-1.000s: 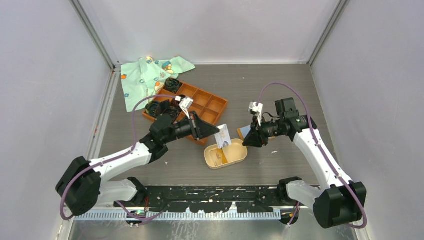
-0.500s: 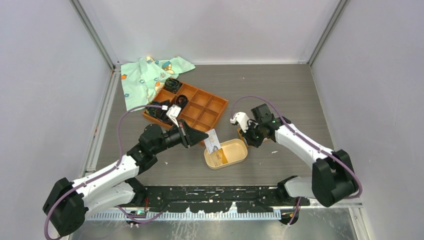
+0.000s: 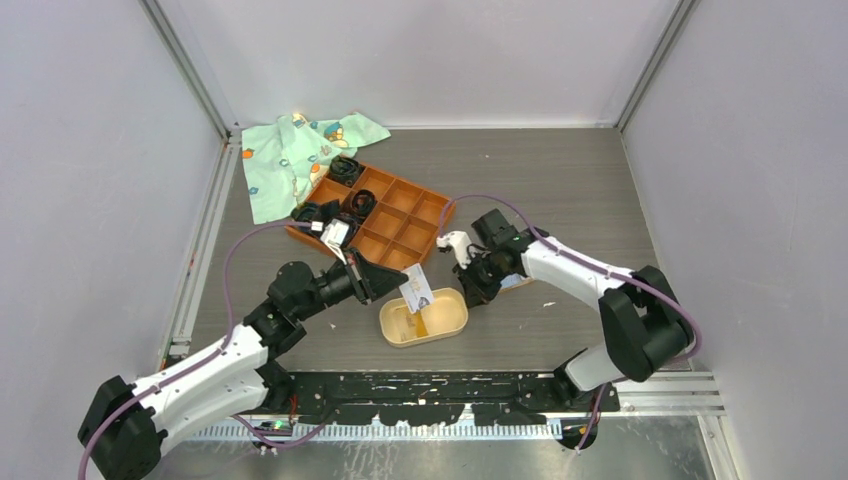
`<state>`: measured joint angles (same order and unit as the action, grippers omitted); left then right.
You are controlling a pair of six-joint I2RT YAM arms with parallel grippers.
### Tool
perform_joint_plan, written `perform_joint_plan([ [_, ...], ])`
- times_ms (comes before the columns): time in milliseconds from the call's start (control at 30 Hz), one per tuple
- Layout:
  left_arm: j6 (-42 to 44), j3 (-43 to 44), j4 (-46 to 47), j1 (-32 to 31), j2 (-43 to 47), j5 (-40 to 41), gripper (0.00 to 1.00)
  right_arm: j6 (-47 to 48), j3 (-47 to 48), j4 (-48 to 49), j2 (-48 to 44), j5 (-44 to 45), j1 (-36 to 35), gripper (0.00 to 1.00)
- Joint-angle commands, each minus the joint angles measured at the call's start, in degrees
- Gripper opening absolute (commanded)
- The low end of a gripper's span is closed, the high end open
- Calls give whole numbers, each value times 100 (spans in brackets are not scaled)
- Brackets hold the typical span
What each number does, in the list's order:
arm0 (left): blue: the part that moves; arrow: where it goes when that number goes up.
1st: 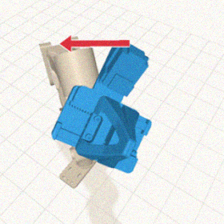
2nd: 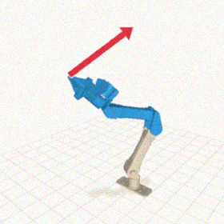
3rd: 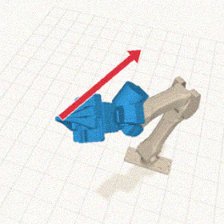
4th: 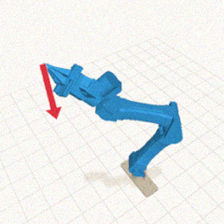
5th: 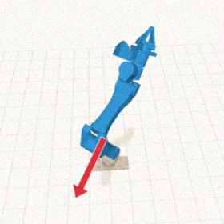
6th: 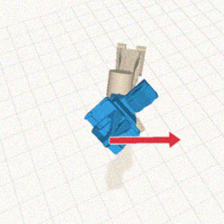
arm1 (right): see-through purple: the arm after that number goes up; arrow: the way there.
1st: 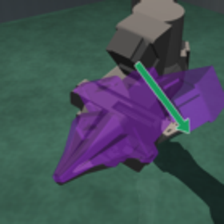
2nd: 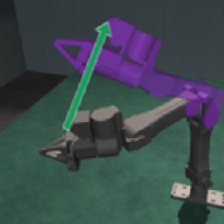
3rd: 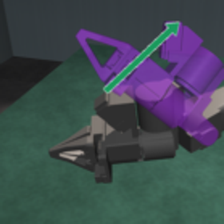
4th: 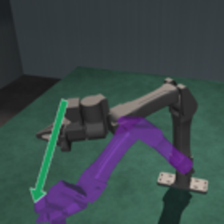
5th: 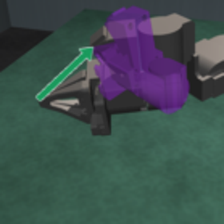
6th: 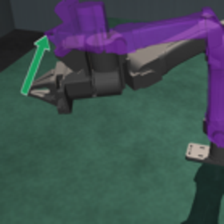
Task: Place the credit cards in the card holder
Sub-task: Insert the credit card into the card holder.
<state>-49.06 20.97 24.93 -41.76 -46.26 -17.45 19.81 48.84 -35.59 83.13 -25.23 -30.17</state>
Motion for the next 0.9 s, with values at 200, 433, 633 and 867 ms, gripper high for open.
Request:
perform_joint_plan([
  [200,-363,-6,644,19,-24,95,0,-1383,1335,159,1295,-1287,-860,7],
  [433,-585,-5,1135,-18,-270,174,0,-645,1456,-497,243,-1153,404,10],
  [633,-578,451,2218,-601,-1905,595,0,306,1302,-813,-800,-575,2364,39],
  [867,-548,1433,2451,-1456,-3848,1987,0,701,1716,-1570,178,-967,3714,61],
])
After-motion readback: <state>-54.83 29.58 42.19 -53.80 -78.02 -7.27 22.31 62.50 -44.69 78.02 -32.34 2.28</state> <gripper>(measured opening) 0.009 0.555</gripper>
